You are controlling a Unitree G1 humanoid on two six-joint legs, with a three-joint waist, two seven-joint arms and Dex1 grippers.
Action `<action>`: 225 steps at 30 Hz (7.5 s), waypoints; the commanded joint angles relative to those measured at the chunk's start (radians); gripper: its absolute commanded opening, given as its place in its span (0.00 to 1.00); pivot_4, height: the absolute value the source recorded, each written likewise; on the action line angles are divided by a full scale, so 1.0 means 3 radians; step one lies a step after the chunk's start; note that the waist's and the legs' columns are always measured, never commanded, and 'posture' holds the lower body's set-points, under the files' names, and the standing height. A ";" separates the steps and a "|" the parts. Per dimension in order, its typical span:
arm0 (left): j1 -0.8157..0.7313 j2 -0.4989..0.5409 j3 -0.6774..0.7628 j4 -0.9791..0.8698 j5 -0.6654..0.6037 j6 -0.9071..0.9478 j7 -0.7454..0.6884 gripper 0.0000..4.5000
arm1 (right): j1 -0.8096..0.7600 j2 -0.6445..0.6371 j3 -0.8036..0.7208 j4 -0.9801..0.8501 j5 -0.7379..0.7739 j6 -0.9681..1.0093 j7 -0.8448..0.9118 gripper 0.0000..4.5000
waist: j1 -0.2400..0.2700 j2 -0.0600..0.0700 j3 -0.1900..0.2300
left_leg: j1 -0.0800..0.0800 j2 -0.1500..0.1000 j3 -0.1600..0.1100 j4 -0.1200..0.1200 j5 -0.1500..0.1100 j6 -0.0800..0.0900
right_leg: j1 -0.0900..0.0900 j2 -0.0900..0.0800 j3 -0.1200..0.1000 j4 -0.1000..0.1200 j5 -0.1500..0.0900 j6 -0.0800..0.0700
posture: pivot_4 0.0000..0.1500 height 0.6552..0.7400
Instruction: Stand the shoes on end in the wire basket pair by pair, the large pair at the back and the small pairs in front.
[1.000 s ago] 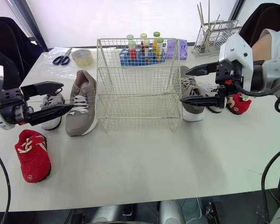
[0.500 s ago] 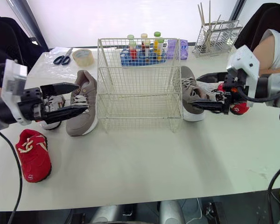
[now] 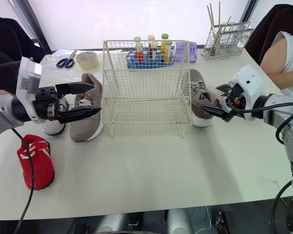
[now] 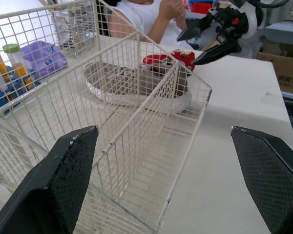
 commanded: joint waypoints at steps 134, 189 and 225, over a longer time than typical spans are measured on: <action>-0.0514 -0.0980 0.0675 0.0256 -0.1281 0.0893 0.1353 0.17 | -0.1495 0.1859 -0.0124 -0.0021 0.2610 -0.0164 -0.0695 0.42 | -0.0081 0.0004 0.0013 | -0.0001 -0.0004 -0.0005 0.0005 0.0013 -0.0002 | -0.0010 0.0004 0.0003 0.0027 0.0002 0.0011 | 1.00 1.00; 0.0230 -0.0223 0.0644 -0.0285 -0.0409 0.0389 0.0792 1.00 | -0.4380 0.1135 0.1449 0.5237 -0.2068 -0.3466 0.2548 0.94 | -0.0090 0.0007 0.0018 | 0.0000 -0.0006 -0.0004 -0.0045 0.0030 -0.0052 | -0.0033 0.0005 0.0002 0.0023 0.0001 0.0008 | 1.00 1.00; -0.1320 0.0249 -0.0412 0.2586 0.1641 -0.0535 0.0519 1.00 | -0.2426 0.0629 0.0426 0.0858 0.0638 -0.0857 0.2465 0.99 | -0.0055 0.0000 0.0013 | 0.0006 -0.0001 -0.0012 -0.0034 0.0033 -0.0037 | -0.0024 0.0007 -0.0005 0.0033 0.0003 0.0003 | 1.00 1.00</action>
